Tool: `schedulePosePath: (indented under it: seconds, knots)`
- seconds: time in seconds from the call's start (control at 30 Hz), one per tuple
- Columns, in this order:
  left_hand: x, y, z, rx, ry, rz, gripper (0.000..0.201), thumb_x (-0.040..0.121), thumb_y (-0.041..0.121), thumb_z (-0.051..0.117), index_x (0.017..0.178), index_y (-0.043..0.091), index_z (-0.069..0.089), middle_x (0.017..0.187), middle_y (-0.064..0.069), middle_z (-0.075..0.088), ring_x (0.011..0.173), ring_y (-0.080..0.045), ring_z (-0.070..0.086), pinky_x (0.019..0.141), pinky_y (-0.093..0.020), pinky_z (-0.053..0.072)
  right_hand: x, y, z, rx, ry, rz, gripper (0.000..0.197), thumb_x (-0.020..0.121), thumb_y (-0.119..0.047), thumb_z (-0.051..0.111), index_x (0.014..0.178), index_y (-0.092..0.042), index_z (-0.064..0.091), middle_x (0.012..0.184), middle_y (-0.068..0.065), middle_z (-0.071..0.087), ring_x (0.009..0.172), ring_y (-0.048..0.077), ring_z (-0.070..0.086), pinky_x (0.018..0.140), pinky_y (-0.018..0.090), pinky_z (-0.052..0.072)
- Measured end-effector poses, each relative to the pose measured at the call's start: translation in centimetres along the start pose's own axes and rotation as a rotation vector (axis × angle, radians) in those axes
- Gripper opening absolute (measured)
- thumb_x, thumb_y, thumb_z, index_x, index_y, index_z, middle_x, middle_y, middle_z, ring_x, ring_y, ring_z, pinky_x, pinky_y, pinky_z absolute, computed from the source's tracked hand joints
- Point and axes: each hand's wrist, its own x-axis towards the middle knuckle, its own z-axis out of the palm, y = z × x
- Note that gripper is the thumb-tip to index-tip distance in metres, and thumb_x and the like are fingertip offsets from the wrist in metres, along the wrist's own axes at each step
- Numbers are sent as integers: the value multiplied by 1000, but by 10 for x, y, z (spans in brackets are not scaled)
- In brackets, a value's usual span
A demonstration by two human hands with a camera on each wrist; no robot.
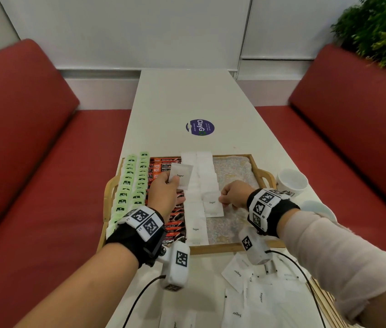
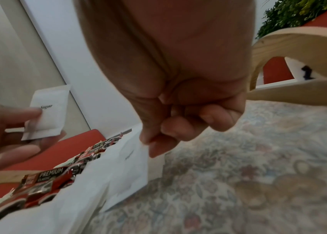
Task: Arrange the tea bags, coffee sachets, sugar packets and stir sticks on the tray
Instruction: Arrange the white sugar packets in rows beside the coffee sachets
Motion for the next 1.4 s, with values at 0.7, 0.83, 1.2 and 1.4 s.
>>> schedulePosePath:
  seconds: [0.7,0.83,1.2,1.4]
  knots:
    - [0,-7,0,128,-23,61,12,94,11,56,104,15,60,99,3,68,84,-9,64,58,-23,52,-12,-12,-9,413,123,-200,6,86,-20,69,89,-16,66,76,-3,64,53,7,45,49,17,38]
    - [-7,-6,6,208,-60,57,18,90,14,62,108,13,63,102,-4,69,94,-21,66,70,-34,56,-26,-19,-7,503,112,-276,5,88,-18,67,85,-14,66,69,-4,64,49,10,39,42,14,34]
    - [-16,-9,8,248,-85,124,25,90,8,60,115,12,59,104,1,61,78,-5,57,59,-25,49,-27,9,-3,303,93,-55,25,91,-13,60,66,-12,56,72,2,61,49,11,42,48,19,36]
    - [-13,-12,5,254,-62,114,20,91,4,57,108,14,60,101,2,62,82,-6,56,60,-23,50,-20,13,6,123,22,46,32,92,-18,60,61,-14,52,61,-1,52,50,11,41,57,22,39]
